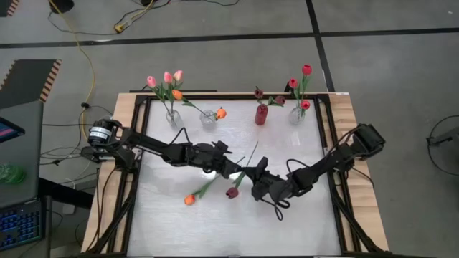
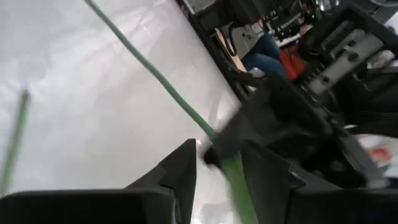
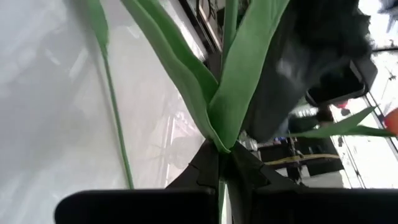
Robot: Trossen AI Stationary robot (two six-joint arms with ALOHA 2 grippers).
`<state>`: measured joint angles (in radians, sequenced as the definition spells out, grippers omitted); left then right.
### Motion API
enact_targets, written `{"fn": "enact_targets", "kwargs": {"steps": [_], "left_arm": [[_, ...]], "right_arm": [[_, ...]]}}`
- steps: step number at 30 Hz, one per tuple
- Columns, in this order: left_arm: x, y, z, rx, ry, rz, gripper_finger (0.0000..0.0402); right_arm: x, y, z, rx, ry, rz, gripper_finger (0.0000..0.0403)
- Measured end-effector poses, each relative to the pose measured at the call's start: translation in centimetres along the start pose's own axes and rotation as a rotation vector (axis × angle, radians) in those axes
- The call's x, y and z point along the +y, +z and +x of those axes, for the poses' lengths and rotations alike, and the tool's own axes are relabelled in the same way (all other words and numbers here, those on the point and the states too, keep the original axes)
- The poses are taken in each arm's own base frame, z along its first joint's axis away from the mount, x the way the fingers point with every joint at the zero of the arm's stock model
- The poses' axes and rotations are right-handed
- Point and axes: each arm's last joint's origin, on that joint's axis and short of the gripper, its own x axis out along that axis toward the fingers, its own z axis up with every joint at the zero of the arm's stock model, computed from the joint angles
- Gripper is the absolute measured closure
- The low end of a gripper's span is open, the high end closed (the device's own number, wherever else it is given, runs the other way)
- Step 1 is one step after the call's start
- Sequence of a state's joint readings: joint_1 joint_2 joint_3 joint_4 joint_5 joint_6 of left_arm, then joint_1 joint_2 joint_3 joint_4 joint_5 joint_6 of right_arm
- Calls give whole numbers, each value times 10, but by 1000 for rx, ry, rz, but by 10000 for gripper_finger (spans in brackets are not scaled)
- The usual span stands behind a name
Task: Sort flowers into vase by color
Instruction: Put the red flower into the right red vase
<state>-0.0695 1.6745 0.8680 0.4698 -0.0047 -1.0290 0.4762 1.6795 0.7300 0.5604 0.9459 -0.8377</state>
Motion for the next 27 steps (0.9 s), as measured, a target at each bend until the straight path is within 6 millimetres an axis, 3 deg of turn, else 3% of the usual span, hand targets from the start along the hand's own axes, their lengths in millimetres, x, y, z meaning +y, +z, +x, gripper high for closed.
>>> {"fn": "enact_targets", "kwargs": {"steps": [6,14,22,27], "left_arm": [[4,6,0,49,-34,139,281],[5,11,-8,58,17,337,280],[-8,24,-46,-47,239,635,280],[7,18,-76,-105,329,736,280]], "right_arm": [[-12,4,-14,-6,-9,63,366],[-31,-13,-31,89,55,256,366],[-49,-31,-46,201,7,465,366],[-58,-41,-52,255,-99,589,366]]}}
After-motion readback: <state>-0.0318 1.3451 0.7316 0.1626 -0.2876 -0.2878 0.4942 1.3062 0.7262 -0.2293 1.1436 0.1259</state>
